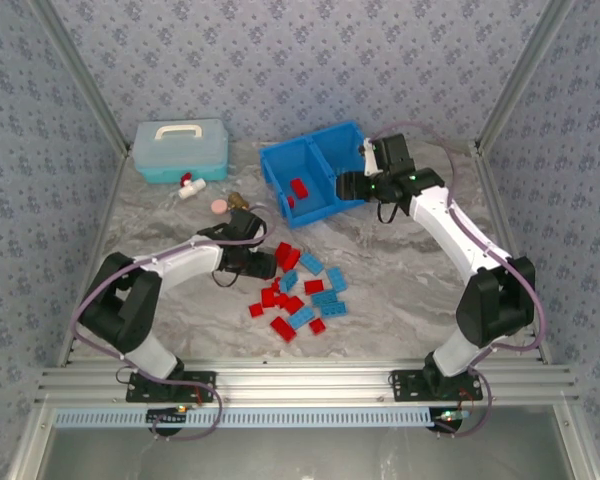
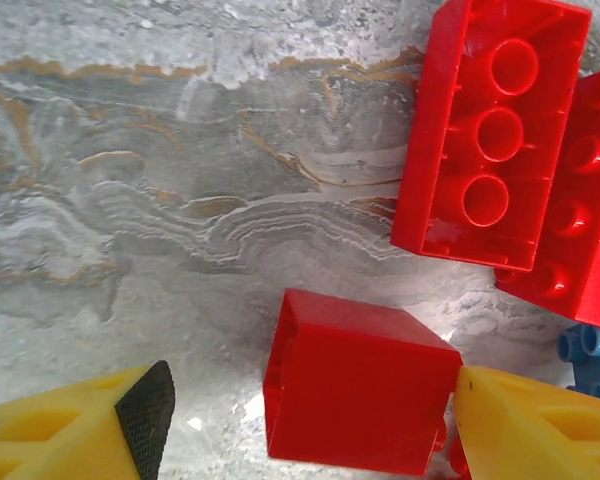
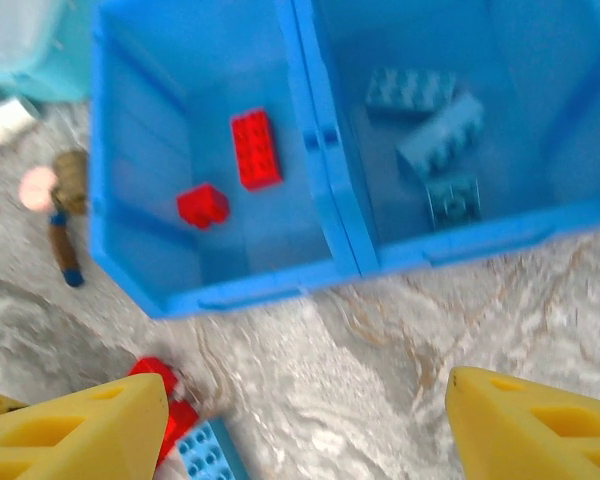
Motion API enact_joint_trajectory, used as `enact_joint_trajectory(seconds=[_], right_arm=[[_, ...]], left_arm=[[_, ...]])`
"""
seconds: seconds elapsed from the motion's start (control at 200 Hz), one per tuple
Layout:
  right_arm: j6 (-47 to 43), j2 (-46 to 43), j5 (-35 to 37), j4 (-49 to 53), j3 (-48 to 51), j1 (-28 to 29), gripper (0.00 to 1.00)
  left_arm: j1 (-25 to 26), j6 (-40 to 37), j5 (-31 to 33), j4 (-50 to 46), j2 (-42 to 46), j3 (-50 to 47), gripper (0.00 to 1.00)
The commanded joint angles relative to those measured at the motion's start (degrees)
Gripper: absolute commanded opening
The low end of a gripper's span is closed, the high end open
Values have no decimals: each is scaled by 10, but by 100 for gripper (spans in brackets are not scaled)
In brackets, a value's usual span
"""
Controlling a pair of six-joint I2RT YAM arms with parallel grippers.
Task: Sort the legos into containers by color
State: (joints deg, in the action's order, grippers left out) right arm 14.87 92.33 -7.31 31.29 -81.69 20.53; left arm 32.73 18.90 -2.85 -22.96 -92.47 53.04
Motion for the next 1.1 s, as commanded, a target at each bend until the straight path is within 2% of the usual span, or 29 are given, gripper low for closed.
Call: enact_joint_trajectory(seconds=[0.0, 0.355, 0.46, 0.55, 0.625, 0.66, 0.68, 0.73, 0.764, 0.834, 0.984, 1.094], right_arm=[[17, -20, 2, -9, 28, 1, 76], [25, -11, 9, -11, 23, 2, 76], [27, -11, 11, -8, 19, 2, 76], [29, -14, 11, -6, 20, 3, 77], [33, -18, 12, -8, 23, 3, 77], [34, -21, 12, -7, 24, 3, 77], [34, -21, 12, -7, 24, 3, 77], [33, -22, 11, -6, 25, 4, 77], [33, -23, 12, -6, 24, 4, 77], [32, -26, 12, -4, 25, 5, 77], [35, -30, 8, -8, 33, 5, 77], [35, -29, 2, -7, 33, 6, 78]], left_arm=[[-3, -20, -30, 21, -18, 21, 75], [-3, -12, -25, 30, -37, 11, 49], [-5, 5, -29, 25, -26, 10, 46], [-5, 22, -33, 26, -10, 3, 37], [-5, 28, -33, 26, 1, 0, 36], [-4, 28, -35, 27, 7, 0, 40], [-4, 29, -35, 25, 10, 0, 47], [-4, 34, -32, 15, 20, 3, 72], [-3, 41, -25, 5, 28, 6, 85], [3, 57, -2, -14, 50, 5, 98], [23, 118, 57, -64, 106, -17, 99], [39, 176, 88, -121, 180, -63, 99]])
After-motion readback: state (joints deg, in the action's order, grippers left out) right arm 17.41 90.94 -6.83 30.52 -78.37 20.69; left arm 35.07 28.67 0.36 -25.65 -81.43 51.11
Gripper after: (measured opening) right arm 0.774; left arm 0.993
